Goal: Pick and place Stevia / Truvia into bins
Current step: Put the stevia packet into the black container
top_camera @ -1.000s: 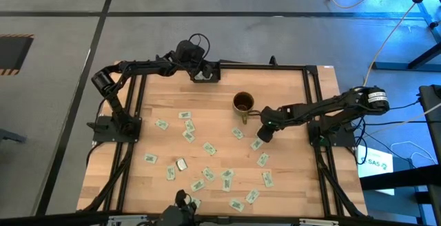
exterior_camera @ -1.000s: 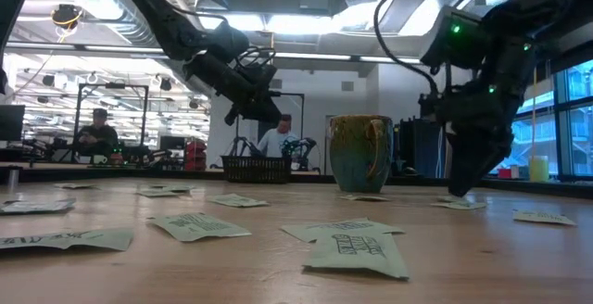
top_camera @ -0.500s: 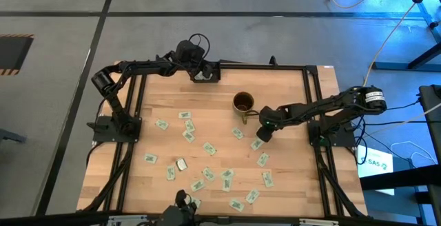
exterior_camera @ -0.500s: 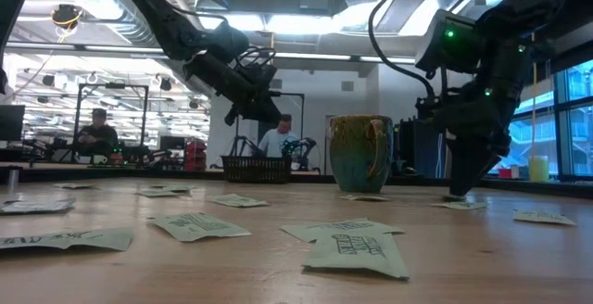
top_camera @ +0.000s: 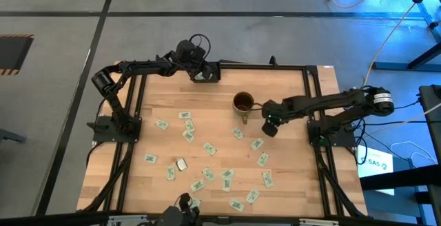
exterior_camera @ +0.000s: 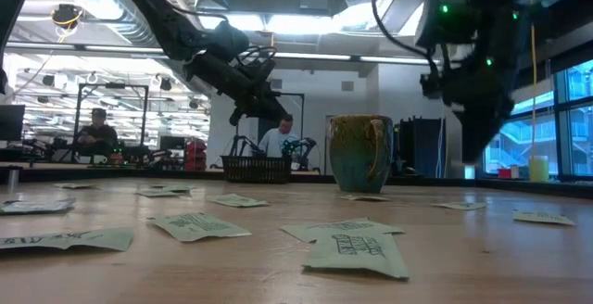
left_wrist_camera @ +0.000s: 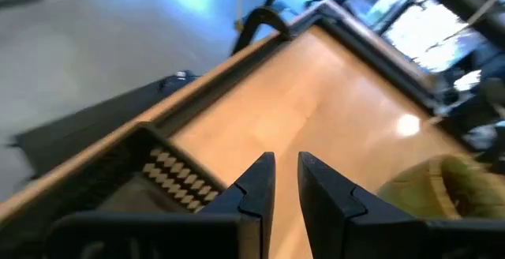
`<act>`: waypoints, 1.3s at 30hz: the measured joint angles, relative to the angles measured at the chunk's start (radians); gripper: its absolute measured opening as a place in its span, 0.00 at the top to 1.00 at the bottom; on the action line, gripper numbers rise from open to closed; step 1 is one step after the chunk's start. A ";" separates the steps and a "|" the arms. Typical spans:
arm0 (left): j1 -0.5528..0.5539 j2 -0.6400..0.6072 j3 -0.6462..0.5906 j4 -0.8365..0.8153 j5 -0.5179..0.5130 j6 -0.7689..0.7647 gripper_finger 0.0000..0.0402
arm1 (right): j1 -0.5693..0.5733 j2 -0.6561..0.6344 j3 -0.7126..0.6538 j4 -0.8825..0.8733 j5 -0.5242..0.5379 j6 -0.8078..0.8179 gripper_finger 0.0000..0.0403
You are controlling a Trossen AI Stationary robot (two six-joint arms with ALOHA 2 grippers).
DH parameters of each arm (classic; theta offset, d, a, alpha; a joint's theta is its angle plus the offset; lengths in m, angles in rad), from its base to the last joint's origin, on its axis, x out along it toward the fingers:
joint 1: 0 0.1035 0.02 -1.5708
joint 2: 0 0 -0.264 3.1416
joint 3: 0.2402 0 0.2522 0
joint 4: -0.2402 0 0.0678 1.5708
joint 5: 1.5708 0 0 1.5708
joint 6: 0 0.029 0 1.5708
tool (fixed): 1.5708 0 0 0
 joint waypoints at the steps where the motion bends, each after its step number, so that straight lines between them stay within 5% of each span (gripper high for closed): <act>1: -0.001 0.000 0.000 0.008 0.021 -0.020 0.87 | -0.008 -0.018 0.023 -0.024 0.019 -0.005 1.00; 7: -0.032 0.000 0.000 0.108 0.166 -0.185 0.85 | -0.047 -0.096 0.164 -0.066 0.145 -0.116 1.00; 14: -0.118 0.000 0.000 0.349 0.168 -0.473 0.83 | -0.086 -0.089 0.353 0.011 0.173 -0.329 1.00; 20: -0.202 0.000 0.000 0.514 0.170 -0.530 0.82 | -0.113 -0.004 0.492 0.022 0.173 -0.442 1.00; 39: -0.288 0.000 0.000 0.497 0.157 -0.478 0.63 | -0.120 0.124 0.627 0.054 0.171 -0.557 1.00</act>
